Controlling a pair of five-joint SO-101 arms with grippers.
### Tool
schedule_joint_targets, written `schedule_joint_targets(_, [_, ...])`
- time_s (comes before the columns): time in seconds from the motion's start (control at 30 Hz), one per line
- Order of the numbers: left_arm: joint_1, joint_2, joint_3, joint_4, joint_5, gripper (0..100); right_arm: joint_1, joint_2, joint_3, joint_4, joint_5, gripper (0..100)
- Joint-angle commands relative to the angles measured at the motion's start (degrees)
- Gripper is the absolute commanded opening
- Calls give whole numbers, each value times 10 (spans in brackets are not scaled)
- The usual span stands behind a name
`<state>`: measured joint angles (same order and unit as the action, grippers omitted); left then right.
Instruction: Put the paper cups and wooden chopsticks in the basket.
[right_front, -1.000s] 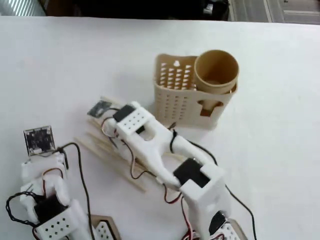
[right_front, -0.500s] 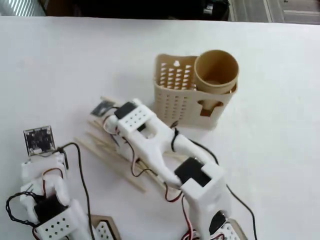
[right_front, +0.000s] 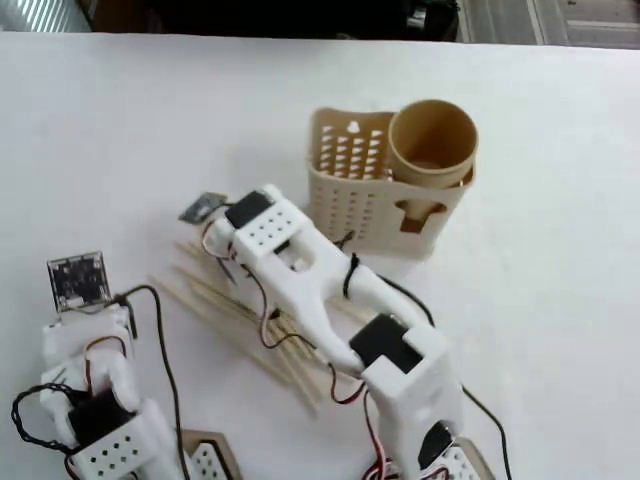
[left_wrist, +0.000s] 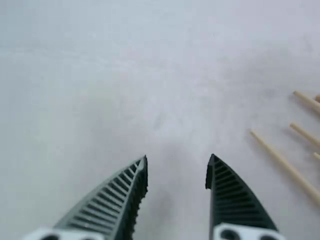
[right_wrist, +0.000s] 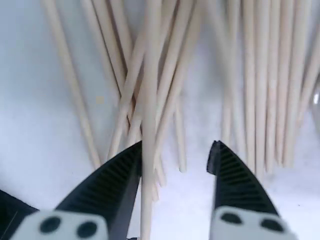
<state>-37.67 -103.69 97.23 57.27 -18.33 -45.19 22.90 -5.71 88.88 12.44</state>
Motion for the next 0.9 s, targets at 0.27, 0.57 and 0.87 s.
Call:
schedule_joint_targets(0.27, [-7, -8, -3, -9, -4, 203, -3, 44, -35, -42, -6, 55])
schedule_joint_targets(0.57, [-7, -8, -3, -9, -4, 203, 6, 16, -60, 43, 2, 94])
schedule_joint_targets(0.87, [-7, -8, -3, -9, -4, 203, 40, -29, -60, 50, -114, 244])
